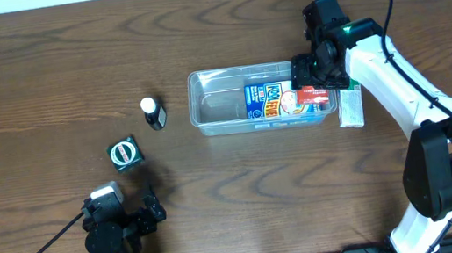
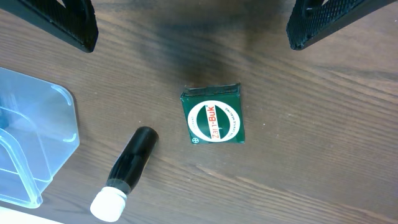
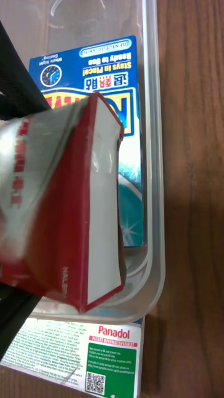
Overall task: Pack container
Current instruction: 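Carry the red-white box into the container and release it, then move the right gripper to the white-green box and grasp it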
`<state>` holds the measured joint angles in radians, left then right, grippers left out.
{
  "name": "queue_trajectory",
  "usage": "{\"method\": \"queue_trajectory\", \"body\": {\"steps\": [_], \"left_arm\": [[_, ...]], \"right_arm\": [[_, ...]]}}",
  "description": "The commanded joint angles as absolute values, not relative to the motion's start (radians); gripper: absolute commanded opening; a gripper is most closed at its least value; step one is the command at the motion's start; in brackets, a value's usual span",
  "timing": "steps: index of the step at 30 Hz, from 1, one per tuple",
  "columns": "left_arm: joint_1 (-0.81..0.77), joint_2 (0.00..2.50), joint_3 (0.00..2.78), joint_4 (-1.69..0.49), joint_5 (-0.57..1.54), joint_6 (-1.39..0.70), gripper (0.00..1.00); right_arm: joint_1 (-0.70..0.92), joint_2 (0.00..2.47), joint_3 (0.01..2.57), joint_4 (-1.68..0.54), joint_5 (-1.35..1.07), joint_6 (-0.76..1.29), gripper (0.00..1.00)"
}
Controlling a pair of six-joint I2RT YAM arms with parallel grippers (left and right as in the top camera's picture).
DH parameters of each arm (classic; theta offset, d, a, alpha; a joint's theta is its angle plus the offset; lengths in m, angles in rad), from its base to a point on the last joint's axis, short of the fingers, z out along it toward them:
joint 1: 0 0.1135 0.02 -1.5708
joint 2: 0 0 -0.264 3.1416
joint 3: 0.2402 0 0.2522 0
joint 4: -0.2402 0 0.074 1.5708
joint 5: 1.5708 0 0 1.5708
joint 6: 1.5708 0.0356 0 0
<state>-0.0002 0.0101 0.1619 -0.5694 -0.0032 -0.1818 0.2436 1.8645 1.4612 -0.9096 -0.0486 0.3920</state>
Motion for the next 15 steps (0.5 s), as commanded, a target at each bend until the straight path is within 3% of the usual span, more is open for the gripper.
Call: {"method": "queue_trajectory", "body": {"steps": [1,15], "left_arm": [[0.004,0.004,0.149,-0.566,-0.011,-0.165,0.98],[0.004,0.004,0.149,-0.566,-0.011,-0.165,0.98]], "right_arm": [[0.257,1.860,1.474,-0.900,-0.026,0.394,0.75],[0.245,1.726,1.525,-0.879,-0.013,0.373,0.75]]}}
